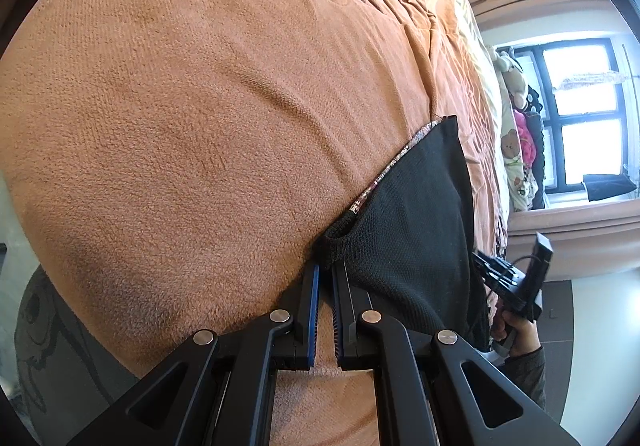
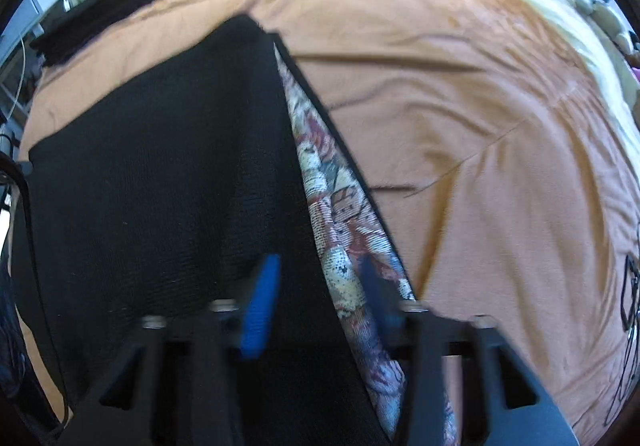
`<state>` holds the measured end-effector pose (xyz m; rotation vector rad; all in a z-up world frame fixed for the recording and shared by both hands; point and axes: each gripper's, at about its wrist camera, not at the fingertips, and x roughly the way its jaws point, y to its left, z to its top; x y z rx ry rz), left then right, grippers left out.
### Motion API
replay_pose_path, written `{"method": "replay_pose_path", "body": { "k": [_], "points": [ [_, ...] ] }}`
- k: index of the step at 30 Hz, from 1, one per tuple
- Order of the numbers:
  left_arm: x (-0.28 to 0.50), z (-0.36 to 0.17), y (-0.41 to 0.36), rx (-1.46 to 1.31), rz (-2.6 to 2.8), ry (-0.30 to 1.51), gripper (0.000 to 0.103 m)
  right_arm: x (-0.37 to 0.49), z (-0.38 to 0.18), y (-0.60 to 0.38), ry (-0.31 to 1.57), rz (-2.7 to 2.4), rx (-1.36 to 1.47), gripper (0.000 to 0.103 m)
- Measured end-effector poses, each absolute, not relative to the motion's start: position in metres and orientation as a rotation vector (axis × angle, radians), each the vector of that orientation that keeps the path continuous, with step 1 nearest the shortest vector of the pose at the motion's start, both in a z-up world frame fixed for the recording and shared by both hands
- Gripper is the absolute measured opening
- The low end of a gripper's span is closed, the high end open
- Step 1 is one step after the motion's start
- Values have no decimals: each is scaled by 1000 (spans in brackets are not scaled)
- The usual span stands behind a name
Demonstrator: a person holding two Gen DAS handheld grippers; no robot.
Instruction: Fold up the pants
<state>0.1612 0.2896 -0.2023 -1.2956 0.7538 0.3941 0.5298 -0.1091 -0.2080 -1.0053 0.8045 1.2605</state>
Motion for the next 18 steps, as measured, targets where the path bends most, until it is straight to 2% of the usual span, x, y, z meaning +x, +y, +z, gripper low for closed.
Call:
{"method": "replay_pose_path", "body": {
  "k": [1,3,8,10,15,16,18],
  "points": [
    [162,-202,290,-1295,396,754,7,531,-211,-107,810,1261,-1015,15],
    [161,-201,290,-1291,399,753,7,530,-211,-106,781,1260,-1034,1],
    [158,-203,291,-1293,405,749,4,546,-196,-101,733,1157,-974,0],
    [156,-202,293,-1288,423,750,1,549,-188,-101,718,1122,-940,5],
    [151,-204,297,-1296,426,745,0,547,-167,-120,737,1134,-876,16],
    [151,-202,296,-1288,426,746,0,548,-164,-125,732,1130,-877,19],
    [151,-200,297,-1289,418,747,0,551,-154,-137,738,1134,-854,33]
  ]
}}
